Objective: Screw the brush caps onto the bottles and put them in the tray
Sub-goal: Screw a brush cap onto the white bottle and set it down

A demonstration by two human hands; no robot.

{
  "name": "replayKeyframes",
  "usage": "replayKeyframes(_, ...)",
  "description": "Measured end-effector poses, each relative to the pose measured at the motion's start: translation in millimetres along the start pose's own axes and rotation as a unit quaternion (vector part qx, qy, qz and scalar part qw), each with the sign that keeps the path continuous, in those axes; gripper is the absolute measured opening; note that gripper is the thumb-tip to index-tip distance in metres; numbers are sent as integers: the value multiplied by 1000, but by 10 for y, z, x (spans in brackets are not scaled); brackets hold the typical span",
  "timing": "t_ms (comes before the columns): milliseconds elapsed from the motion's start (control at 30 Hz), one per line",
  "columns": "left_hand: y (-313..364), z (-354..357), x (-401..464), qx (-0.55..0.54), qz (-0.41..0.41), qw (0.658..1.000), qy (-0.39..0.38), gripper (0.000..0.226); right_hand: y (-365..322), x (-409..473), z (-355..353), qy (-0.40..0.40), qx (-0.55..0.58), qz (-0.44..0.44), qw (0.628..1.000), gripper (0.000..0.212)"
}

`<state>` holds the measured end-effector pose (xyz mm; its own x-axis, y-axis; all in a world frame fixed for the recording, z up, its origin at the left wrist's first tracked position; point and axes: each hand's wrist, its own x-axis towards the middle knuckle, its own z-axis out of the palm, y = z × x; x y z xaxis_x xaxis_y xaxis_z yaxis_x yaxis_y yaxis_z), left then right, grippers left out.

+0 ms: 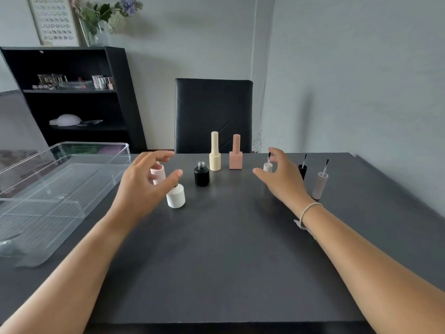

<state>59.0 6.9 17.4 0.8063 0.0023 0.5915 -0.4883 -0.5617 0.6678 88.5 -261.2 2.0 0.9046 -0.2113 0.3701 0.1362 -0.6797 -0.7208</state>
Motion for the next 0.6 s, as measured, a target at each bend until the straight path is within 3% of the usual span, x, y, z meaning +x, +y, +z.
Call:
replayKeyframes(300, -103, -11, -54, 48, -81, 989, -115, 35, 66, 3, 41, -8, -11, 39, 999, 48)
replayKeyframes(600, -161, -7, -59, 56, -119, 981, -140, 25, 104, 0, 63, -11, -6, 37, 999, 34)
